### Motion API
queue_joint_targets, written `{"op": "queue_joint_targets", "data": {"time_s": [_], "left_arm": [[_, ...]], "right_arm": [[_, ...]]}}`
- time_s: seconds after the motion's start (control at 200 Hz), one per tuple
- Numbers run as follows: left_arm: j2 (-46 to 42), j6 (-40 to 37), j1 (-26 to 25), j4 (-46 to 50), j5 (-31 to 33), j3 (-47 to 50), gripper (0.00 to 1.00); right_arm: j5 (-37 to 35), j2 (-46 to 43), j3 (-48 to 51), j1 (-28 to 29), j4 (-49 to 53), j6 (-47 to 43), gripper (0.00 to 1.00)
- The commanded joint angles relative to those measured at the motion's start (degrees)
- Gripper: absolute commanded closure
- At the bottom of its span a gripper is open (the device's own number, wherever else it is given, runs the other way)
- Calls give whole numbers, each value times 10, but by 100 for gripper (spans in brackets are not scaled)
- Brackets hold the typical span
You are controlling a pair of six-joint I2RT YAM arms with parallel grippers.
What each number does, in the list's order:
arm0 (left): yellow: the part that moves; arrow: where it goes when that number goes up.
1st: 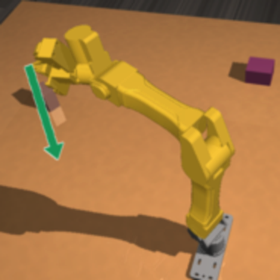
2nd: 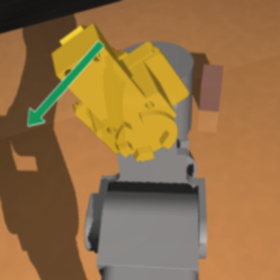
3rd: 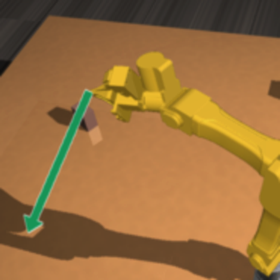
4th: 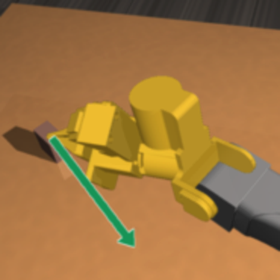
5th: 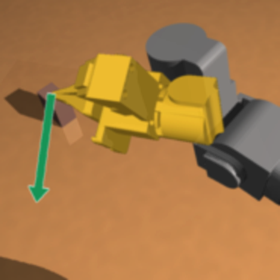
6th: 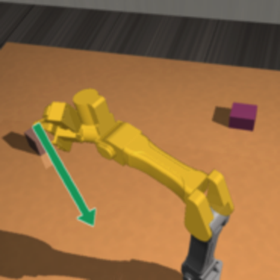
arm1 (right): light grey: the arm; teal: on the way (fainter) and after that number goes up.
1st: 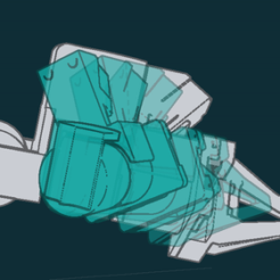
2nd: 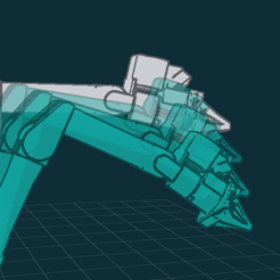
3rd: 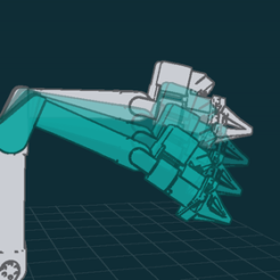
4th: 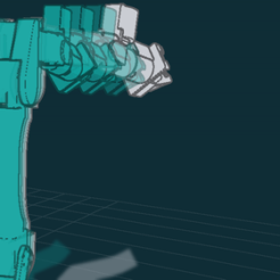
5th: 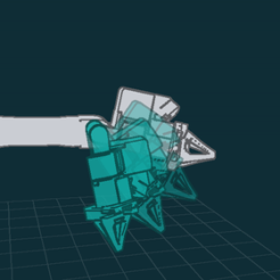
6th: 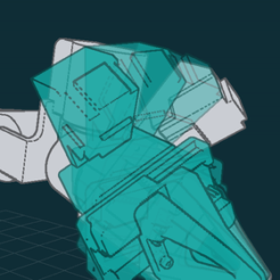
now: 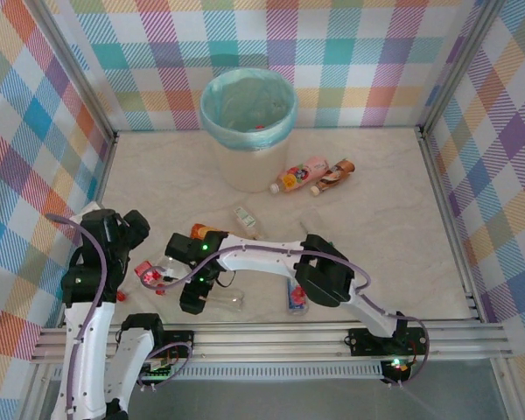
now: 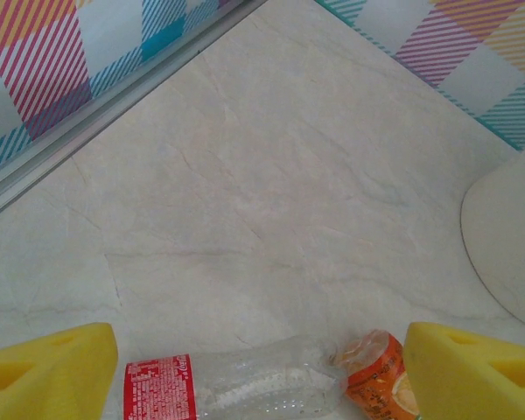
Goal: Put the plastic bottles in the bin
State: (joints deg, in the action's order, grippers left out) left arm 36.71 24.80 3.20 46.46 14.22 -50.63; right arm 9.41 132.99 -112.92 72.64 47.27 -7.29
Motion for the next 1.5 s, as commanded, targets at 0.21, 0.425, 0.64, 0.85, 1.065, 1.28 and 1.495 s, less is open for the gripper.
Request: {"op": "queue_joint_targets", "data": {"time_s": [0.21,0.425,0.64,0.85,1.065,1.28,1.495], "left_arm": [[-9,-23,10,18,-3,-16,15],[-8,-51,10,24,-51,-66,16],[18,-69,9,24,-187,-135,17],[59,-23,9,-15,-370,-180,17],[94,59,8,-94,-489,-183,18],[119,105,5,-142,-528,-164,24],[138,115,-20,-165,-531,-160,39]], "right_arm": [[-14,19,-19,3,28,-9,33],[-4,-52,24,2,28,-11,47],[13,-177,103,-15,-7,-1,50],[4,-282,153,-76,-59,30,51],[31,-344,175,-140,-142,79,52],[61,-366,184,-149,-194,76,52],[75,-365,184,-150,-201,77,52]]}}
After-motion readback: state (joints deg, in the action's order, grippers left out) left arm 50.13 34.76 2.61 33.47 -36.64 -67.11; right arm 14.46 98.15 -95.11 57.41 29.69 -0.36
